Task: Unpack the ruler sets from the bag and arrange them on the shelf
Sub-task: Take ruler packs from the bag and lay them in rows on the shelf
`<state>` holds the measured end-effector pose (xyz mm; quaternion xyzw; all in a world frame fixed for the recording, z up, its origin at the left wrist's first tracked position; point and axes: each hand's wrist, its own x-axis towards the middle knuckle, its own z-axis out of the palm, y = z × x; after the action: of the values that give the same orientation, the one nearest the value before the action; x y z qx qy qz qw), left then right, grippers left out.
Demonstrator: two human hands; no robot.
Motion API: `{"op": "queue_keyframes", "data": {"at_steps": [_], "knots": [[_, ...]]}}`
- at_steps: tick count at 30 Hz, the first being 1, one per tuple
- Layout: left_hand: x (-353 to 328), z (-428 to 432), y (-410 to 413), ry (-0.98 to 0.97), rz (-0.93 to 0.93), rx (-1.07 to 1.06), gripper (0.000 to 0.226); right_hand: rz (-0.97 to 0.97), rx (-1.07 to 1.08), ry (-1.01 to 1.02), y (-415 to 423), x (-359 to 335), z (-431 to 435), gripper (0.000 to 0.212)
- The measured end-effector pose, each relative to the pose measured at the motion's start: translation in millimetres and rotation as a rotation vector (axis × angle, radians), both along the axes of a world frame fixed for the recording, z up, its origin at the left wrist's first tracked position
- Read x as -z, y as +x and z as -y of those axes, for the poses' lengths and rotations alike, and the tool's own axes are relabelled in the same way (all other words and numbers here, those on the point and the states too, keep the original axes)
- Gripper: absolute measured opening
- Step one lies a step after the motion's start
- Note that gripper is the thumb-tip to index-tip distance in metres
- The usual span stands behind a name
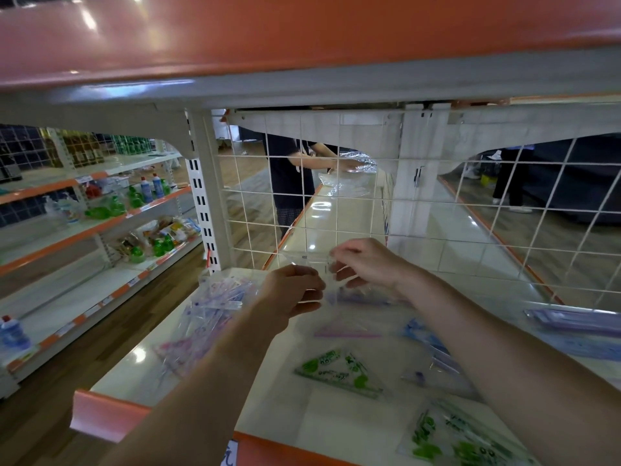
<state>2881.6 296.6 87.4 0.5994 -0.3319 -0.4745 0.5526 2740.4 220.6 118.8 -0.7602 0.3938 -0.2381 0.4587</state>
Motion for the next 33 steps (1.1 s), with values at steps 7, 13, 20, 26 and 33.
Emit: {"op": "queue_keyframes", "data": {"at_steps": [7,13,20,26,33], "knots": [[-2.4,-5.9,-6.0,0.000,0.015,-0.012,0.003,-0.142,-0.052,-0.182,-10.9,-3.8,-3.3,0.030],[-0.2,-7.9,-4.5,0.022,0.008,-0.049,0.002,-0.307,-0.036,-0.296,-18.3,-2.2,-4.2,0.045],[-1.3,-5.2,-10.8,0.030,-0.072,-0.056,0.005,-0.609,-0.070,-0.617,-20.2,-5.3,-17.4,0.066],[-2.2,-3.9,-8.8,0.043,0.196,-0.054,0.007,-0.652,-0.057,-0.573,-20.6,-6.2,-10.3,0.064],[7.9,-1.7,3.3,0.113,0.595,-0.066,0.009,-0.768,-0.041,-0.463,-21.0,-2.4,3.4,0.069]]}}
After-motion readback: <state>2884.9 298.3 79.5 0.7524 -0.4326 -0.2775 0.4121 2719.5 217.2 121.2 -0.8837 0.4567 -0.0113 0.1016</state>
